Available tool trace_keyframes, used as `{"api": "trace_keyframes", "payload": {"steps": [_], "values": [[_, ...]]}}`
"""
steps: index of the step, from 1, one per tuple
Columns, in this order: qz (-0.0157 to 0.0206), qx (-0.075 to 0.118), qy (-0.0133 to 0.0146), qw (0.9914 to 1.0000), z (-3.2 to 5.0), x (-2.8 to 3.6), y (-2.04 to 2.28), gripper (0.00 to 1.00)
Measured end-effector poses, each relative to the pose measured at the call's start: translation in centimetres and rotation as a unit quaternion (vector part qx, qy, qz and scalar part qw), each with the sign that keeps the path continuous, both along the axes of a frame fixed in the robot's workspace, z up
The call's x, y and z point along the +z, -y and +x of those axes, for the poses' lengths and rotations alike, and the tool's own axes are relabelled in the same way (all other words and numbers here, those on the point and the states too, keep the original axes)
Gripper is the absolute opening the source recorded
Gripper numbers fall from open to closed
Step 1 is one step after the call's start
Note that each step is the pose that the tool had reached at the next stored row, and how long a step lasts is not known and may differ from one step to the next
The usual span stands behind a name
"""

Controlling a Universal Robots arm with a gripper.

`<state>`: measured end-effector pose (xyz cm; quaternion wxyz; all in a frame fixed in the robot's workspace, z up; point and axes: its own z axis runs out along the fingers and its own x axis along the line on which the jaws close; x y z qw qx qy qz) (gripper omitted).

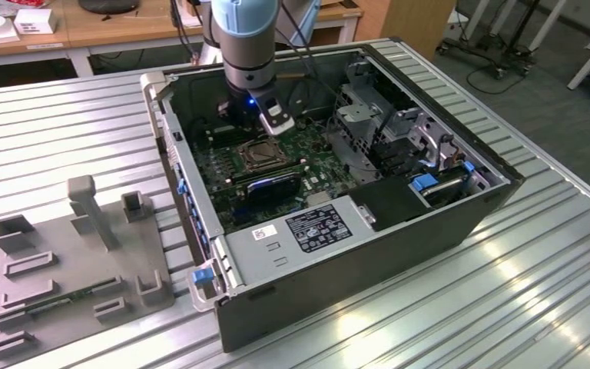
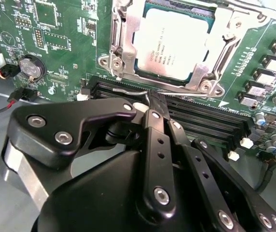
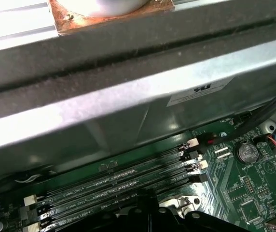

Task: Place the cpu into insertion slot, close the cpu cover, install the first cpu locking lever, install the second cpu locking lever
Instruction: 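Install the first cpu locking lever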

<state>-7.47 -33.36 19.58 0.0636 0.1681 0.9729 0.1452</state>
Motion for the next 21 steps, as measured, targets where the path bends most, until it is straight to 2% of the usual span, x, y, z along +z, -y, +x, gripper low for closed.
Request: {"api": "trace_keyframes", "payload": {"steps": [10,21], "values": [[-0.0005,0.000,0.0000,1.00000,0.04,-0.12,0.02,0.11],[-0.0005,-0.001,0.0000,1.00000,0.04,-0.01,-0.24,0.11]]}}
